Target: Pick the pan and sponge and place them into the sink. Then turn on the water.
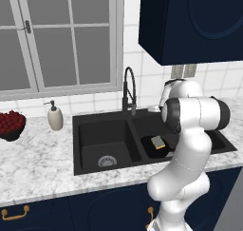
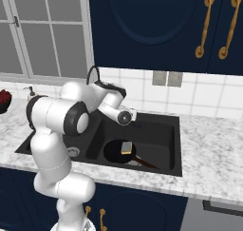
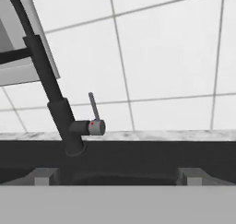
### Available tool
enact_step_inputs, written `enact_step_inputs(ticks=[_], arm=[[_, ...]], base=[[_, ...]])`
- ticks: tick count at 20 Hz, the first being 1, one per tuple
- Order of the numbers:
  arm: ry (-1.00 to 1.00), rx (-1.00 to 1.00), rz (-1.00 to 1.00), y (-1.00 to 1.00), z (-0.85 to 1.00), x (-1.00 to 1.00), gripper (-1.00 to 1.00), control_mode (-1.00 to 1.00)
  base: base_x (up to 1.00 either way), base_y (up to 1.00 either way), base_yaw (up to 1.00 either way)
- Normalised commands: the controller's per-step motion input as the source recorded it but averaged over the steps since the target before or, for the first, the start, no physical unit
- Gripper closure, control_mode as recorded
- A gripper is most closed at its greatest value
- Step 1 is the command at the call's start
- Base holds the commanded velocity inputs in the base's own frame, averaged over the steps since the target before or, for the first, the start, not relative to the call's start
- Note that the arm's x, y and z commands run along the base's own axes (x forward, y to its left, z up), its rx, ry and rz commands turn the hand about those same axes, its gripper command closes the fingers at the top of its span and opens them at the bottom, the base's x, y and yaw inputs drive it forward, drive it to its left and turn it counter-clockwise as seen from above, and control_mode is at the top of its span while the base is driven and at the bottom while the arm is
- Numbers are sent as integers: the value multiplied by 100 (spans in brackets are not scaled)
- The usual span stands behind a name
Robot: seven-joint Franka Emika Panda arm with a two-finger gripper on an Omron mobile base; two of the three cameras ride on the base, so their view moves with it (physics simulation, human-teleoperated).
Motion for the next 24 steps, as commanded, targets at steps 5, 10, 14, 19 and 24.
enact_step_inputs(ticks=[5, 10, 14, 19, 24], arm=[[-4, 0, 0, 14, 0, 32, -100, -100], [-2, 0, 0, 11, -6, 34, -100, -100], [-2, 0, 0, 16, -10, 31, -100, -100], [-3, 0, 0, 15, -5, 24, -100, -100], [-4, 0, 0, 5, -1, 24, -100, -100]], base=[[0, 0, 0], [0, 0, 0], [0, 0, 0], [0, 0, 0], [0, 0, 0]])
